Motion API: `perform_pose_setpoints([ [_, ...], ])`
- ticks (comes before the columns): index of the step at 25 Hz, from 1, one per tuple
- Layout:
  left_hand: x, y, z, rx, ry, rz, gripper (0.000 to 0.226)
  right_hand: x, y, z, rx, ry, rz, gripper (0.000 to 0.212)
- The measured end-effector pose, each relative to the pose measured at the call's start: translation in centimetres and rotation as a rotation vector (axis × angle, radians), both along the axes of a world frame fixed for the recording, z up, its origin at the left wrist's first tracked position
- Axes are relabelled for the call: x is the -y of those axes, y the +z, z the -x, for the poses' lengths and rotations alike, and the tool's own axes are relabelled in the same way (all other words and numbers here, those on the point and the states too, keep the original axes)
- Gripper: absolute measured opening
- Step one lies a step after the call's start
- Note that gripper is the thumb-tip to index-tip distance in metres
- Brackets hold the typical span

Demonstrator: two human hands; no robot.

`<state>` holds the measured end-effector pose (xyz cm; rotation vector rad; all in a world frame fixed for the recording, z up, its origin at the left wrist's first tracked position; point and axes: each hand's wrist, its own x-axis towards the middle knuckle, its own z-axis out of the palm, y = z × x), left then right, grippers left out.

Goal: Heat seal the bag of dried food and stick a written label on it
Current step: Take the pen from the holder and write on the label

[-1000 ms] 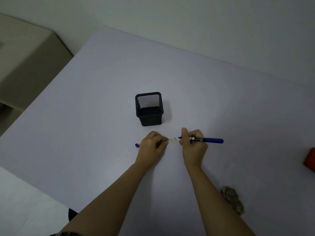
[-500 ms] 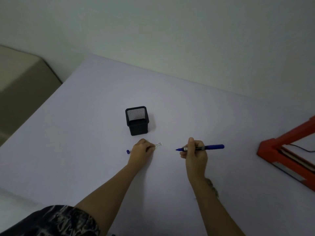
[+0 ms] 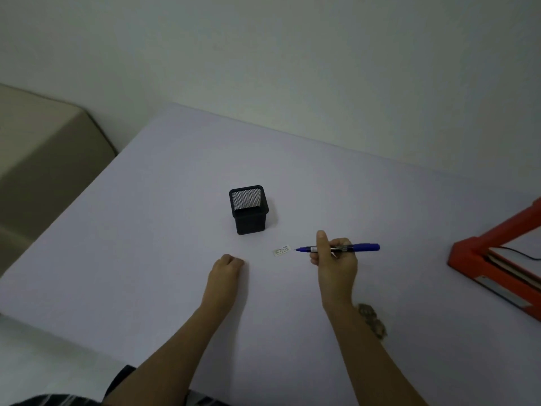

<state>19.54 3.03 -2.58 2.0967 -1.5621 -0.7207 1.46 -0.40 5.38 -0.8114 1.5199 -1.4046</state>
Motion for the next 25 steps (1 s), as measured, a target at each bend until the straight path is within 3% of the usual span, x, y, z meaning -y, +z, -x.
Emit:
perform_pose_setpoints([
  [2, -0.3, 2.4, 1.3, -0.3, 0.193, 0.055, 0.018, 0.0, 0.5, -0.6, -0.012, 0.019, 0.005, 0.024],
  [5, -1.0, 7.1, 3.1, -0.994, 0.375, 0.01, 0.011, 0.1, 1.1, -1.6, 0.002, 0.048, 0.009, 0.023],
  [6, -1.2, 7.9, 3.3, -1.073, 0.377, 0.01, 0.011, 0.1, 1.2, -1.9, 0.002, 0.055, 0.01, 0.023],
  [17, -1.2, 10.0, 3.6, -1.066, 0.34, 0.055, 0.012, -0.8, 1.9, -3.9, -0.024, 0.142, 0.013, 0.021],
  [25, -1.1, 10.3, 3.8, -0.879, 0.287, 0.091, 0.019, -0.7, 2.8, -4.9, -0.049, 0.196, -0.005, 0.028],
])
